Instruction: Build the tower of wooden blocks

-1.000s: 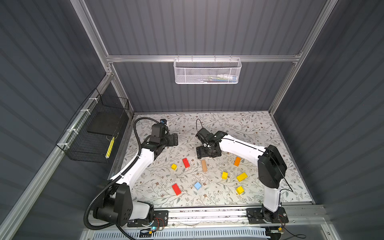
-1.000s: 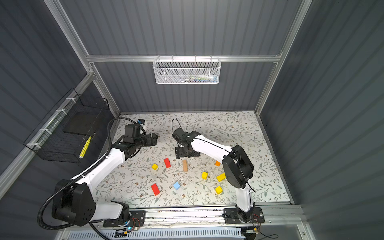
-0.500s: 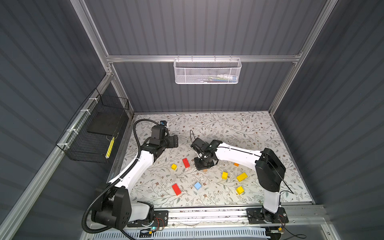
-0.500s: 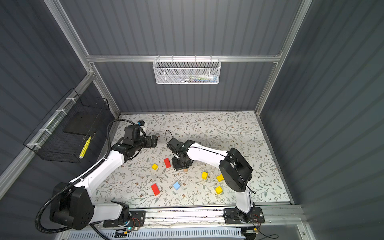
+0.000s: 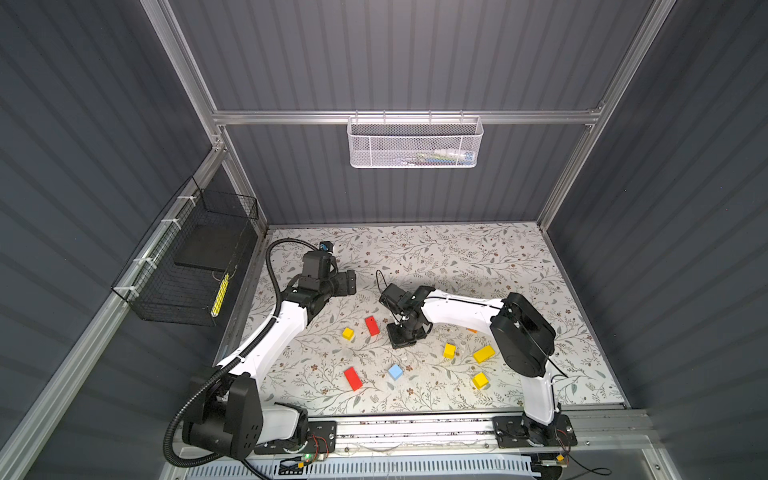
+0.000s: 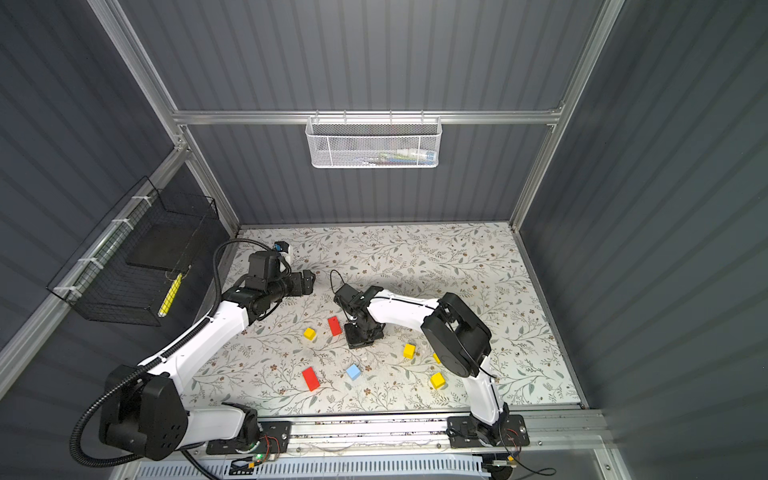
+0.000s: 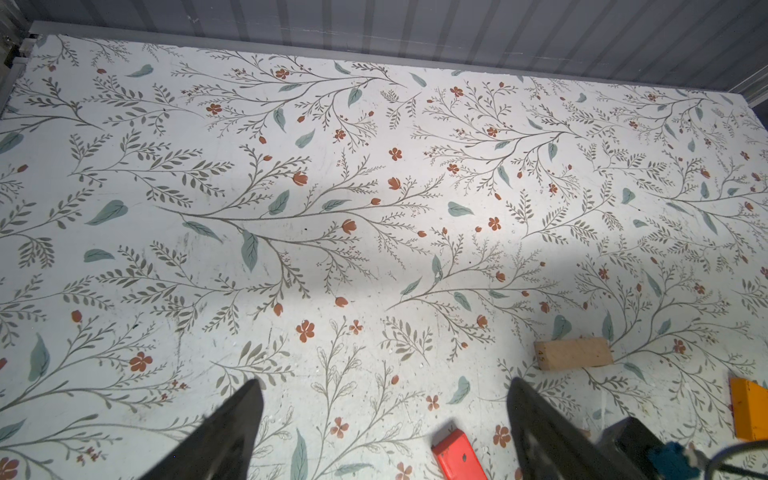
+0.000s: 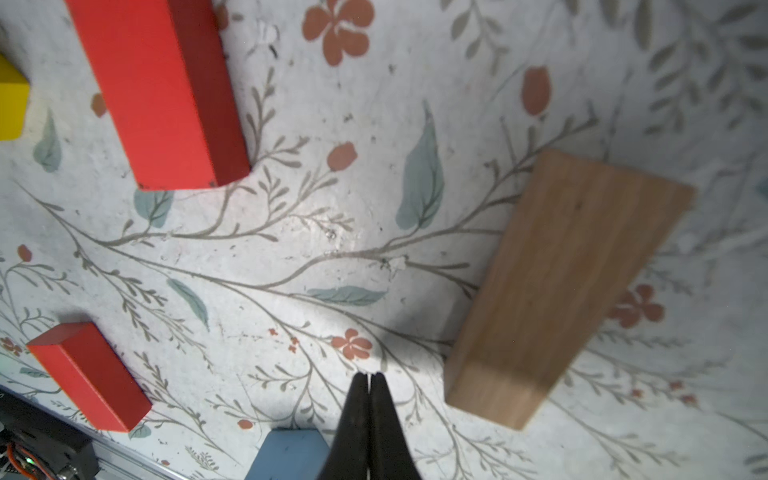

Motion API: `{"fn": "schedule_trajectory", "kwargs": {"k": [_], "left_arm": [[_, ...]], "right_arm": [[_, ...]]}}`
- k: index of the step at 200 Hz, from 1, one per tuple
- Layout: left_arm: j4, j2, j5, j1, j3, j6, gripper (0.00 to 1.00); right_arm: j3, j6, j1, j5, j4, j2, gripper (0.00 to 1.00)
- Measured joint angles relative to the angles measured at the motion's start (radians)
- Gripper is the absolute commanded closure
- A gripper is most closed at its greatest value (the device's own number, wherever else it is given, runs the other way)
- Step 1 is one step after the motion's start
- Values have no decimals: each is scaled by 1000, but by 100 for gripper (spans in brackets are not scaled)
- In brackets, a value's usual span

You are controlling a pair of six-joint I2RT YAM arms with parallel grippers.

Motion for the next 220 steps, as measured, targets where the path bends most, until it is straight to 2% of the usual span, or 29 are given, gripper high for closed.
{"fn": "schedule_trajectory", "kwargs": {"k": [118,220], "left_arm": [[0,0,0,0,0,0,9],[0,1,-1,0,0,0,9]], "right_arm": [[-57,17,-64,13,23,-10,100],[-98,12,-126,87,15,-44,100]]}}
